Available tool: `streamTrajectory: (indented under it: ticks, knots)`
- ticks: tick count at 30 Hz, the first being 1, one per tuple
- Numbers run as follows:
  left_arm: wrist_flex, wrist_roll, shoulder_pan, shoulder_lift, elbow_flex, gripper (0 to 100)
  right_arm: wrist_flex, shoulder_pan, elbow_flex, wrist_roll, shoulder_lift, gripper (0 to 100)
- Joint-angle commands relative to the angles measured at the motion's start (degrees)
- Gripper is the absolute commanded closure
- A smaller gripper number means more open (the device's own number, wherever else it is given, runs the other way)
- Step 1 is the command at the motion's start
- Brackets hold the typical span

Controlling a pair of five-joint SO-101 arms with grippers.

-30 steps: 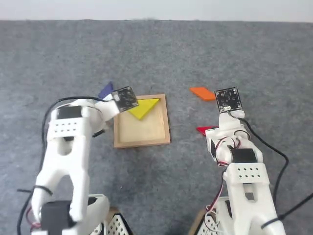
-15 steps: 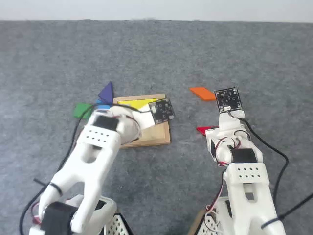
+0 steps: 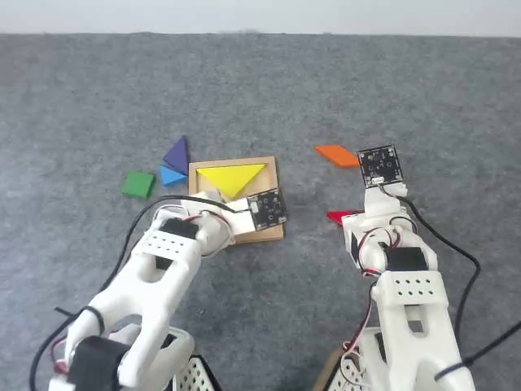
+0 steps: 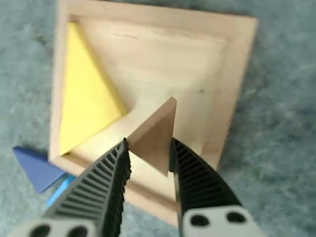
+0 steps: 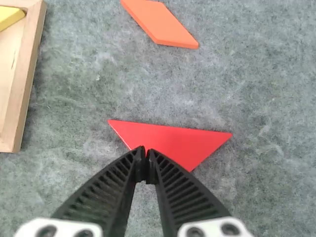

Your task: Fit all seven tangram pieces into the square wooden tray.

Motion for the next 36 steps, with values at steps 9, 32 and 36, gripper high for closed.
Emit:
streamTrajectory:
  ticks: [9,32,36]
  knots:
    - [-0.79,-6.95,-3.08,-2.37,0.66,89,-1.27,-0.22,-0.44,0.00,-1.63,98.9]
    - [11.16,34.55,-16.44,-33.67,-5.58,98,8.48,-6.90,-10.73,-0.53,-1.36,99.1]
    - [11.08,39.56,-25.58,-41.67,0.13,99,10.15,-16.57,-14.07,-1.93,0.04,99.1]
